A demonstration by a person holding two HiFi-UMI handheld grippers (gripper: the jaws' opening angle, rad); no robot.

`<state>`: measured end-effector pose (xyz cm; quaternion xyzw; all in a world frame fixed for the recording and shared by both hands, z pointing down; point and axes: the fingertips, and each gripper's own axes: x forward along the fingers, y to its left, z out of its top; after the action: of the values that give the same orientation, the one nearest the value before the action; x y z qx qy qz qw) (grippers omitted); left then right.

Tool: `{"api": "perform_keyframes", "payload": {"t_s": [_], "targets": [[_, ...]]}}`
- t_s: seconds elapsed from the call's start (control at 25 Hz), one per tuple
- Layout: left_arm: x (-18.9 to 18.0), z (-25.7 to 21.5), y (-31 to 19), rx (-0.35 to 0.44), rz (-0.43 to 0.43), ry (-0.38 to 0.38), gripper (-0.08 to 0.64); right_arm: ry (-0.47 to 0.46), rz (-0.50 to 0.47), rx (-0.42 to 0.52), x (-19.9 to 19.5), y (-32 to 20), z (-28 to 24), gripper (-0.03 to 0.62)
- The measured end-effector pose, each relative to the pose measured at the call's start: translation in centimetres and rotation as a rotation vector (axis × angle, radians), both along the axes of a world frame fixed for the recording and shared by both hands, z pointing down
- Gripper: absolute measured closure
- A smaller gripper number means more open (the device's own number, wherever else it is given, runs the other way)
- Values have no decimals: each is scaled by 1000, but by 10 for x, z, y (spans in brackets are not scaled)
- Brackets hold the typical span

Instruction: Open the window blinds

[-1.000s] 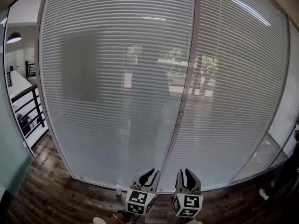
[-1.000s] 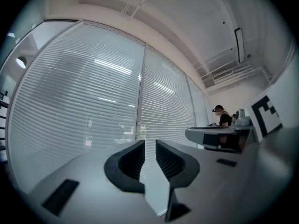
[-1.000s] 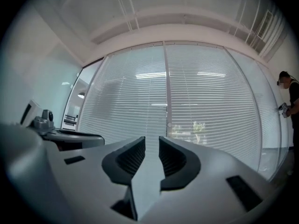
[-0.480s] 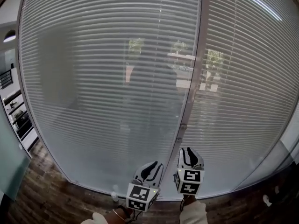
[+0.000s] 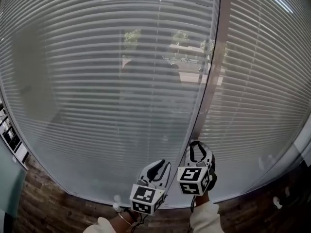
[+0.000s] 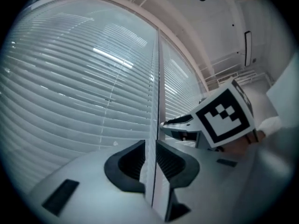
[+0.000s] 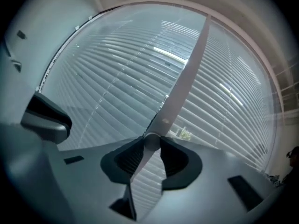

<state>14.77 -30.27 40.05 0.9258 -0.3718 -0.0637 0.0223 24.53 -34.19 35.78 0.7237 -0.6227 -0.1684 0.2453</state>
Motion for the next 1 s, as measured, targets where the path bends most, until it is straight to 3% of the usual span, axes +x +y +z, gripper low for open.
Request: {"api": "perform_keyframes", "payload": {"t_s": [0.12, 0.32, 0.56, 1.0], "targets": [[5, -6, -4, 12, -6, 16, 503, 20, 21, -12, 0, -1, 2, 489], [13, -7, -6, 13, 3, 0, 502, -37, 16, -58, 1, -1, 1, 485], [10, -12, -10, 17, -3, -4, 502, 95, 44, -39, -2, 0, 1, 431], [12, -6, -12, 32, 9, -25, 502, 154, 63, -96, 6, -12, 4, 460]]}}
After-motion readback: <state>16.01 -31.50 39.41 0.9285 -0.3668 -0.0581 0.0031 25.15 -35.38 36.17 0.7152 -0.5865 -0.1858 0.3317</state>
